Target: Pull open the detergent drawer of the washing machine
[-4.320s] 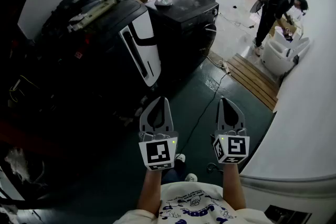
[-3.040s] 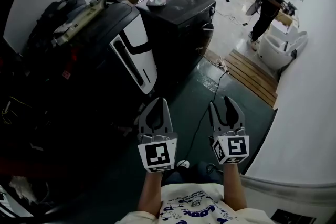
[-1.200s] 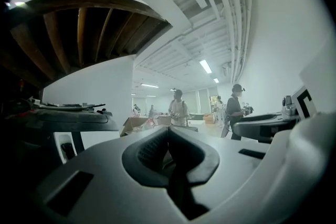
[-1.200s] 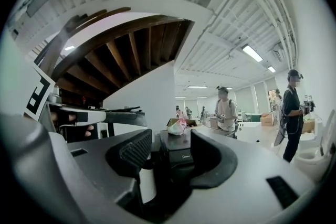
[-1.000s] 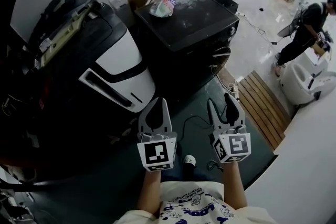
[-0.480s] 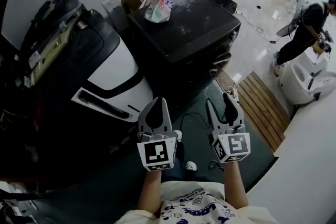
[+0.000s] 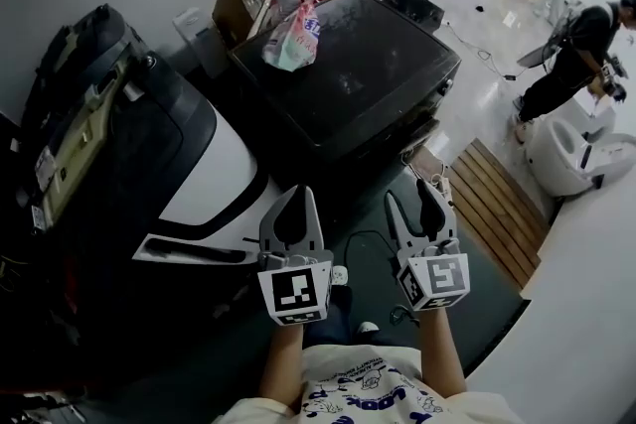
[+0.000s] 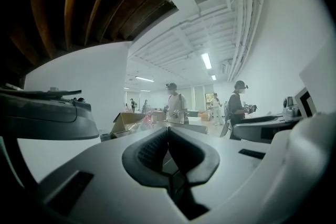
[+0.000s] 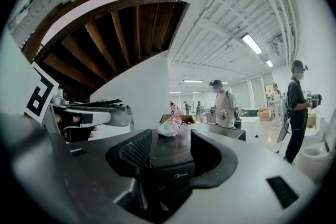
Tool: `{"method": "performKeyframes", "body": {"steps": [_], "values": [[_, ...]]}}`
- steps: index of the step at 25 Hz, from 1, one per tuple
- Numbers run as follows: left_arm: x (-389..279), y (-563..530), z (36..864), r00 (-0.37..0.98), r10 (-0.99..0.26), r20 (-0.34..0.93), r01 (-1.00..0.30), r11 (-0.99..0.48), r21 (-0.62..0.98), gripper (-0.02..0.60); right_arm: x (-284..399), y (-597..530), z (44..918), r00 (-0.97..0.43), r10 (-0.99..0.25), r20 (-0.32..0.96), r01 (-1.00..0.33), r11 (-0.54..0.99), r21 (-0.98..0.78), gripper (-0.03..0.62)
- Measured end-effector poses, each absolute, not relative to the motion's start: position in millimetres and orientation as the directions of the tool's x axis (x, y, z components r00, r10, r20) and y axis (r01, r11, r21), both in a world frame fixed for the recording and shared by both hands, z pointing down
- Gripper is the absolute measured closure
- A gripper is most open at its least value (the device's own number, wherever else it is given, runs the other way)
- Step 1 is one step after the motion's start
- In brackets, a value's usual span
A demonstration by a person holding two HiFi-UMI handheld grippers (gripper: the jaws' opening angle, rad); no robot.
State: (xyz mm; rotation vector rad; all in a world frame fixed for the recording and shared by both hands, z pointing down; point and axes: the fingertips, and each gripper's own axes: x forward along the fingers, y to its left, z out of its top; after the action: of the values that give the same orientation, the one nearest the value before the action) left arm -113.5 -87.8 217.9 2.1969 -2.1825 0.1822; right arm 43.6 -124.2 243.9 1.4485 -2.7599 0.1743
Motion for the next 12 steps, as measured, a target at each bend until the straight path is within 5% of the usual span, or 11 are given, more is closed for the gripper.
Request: {"method": "performKeyframes", "body": {"steps": [12], "values": [[-140,-172,245,0.092,-0.983,0.159,-0.994,-0.100,-0.045,0.568,14,-197,276,-0.512,-0.851,0.115,-0.856,0.495,-0.150,0.355]]}}
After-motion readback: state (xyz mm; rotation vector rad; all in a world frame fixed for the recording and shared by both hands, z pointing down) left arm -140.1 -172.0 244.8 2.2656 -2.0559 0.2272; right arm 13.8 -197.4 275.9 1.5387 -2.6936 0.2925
